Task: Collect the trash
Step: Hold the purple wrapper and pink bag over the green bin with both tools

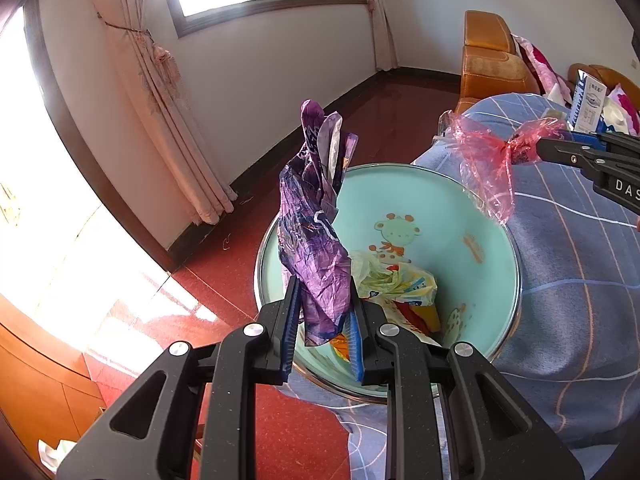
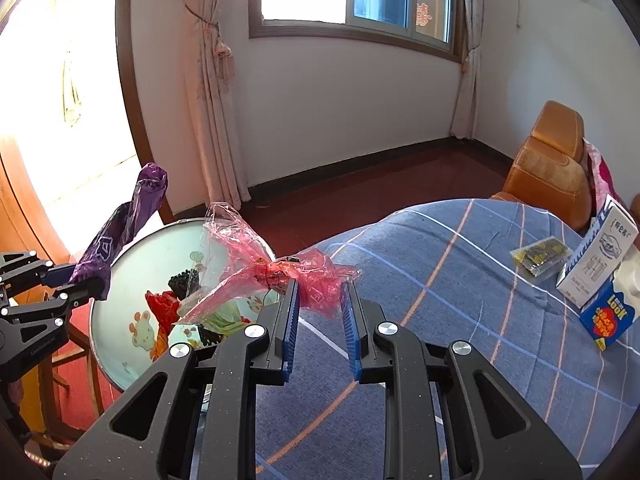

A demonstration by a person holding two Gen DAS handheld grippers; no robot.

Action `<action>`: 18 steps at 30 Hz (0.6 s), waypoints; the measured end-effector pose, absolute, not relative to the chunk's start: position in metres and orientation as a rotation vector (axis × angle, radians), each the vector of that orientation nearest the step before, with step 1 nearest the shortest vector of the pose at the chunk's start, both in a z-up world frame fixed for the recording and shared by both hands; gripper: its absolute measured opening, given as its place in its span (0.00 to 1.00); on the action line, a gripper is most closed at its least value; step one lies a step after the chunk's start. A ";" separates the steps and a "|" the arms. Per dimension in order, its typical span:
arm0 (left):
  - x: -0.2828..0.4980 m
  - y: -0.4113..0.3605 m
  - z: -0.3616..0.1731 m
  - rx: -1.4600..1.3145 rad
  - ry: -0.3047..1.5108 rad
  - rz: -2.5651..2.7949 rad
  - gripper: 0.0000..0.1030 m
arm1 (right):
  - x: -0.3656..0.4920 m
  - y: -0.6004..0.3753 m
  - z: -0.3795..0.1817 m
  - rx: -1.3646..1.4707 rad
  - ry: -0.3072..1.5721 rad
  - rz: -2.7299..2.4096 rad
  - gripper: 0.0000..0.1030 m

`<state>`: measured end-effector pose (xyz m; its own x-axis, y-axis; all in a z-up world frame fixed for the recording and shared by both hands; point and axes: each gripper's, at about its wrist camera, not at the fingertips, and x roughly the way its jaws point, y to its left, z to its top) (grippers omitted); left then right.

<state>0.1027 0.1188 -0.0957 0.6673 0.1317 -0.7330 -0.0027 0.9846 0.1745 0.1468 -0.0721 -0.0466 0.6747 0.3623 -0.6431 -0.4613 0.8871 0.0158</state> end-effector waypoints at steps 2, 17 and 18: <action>0.103 0.119 -0.096 0.163 0.839 0.076 0.21 | 0.147 -0.069 -0.047 -0.163 0.686 0.469 0.21; 0.103 0.120 -0.095 0.161 0.841 0.077 0.21 | 0.144 -0.056 -0.053 -0.239 0.661 0.484 0.21; 0.103 0.120 -0.095 0.161 0.841 0.077 0.21 | 0.144 -0.056 -0.053 -0.243 0.660 0.484 0.21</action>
<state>0.1030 0.1204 -0.0954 0.6651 0.1318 -0.7350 -0.0044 0.9850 0.1726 0.1438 -0.0559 -0.0530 0.6848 0.3522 -0.6379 -0.5029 0.8620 -0.0640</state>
